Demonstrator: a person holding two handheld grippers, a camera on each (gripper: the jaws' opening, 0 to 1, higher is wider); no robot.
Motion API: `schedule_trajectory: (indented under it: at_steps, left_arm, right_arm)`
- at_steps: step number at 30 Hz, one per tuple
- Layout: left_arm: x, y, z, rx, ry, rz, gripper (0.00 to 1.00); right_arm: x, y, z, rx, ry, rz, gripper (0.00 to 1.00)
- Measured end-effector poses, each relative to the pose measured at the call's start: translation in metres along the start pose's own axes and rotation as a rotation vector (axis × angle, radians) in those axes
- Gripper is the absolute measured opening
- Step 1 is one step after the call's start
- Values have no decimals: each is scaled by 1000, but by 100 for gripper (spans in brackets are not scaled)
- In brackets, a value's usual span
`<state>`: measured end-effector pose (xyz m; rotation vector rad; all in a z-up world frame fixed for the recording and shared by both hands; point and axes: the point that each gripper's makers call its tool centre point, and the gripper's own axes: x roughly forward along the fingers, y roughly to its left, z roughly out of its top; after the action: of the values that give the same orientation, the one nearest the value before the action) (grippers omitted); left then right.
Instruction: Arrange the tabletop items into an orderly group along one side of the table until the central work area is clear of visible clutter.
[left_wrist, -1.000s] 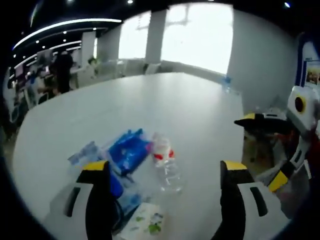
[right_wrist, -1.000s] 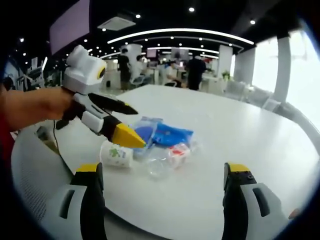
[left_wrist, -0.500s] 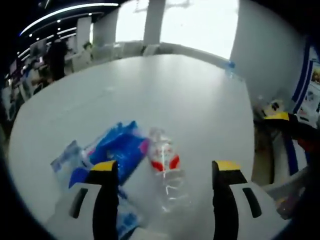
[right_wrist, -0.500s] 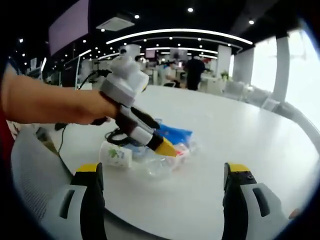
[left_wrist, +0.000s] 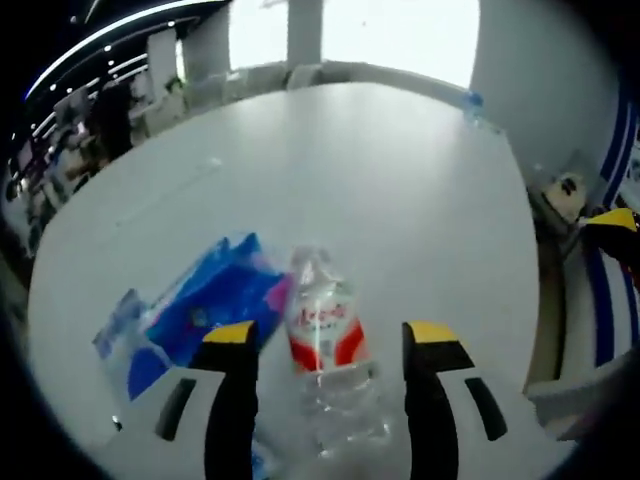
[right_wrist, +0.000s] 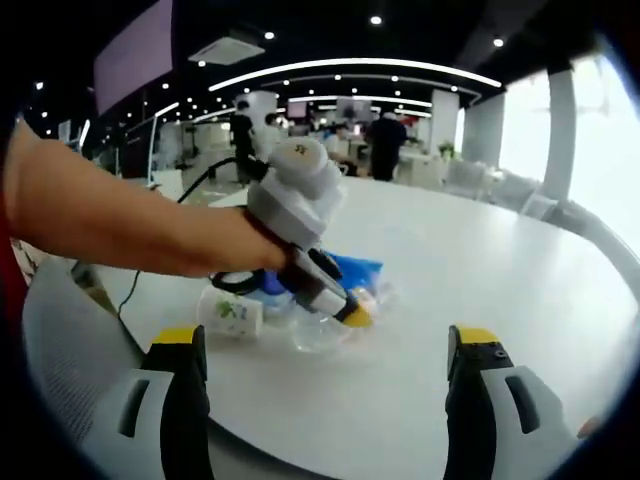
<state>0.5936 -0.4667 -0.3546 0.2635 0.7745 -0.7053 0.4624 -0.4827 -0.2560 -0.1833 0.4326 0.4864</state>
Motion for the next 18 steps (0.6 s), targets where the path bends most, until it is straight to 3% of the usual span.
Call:
schedule_trajectory:
  at_steps: [18]
  left_arm:
    - [31, 7, -8, 12, 137, 36, 45]
  right_arm:
    - [1, -4, -1, 25, -5, -5, 97]
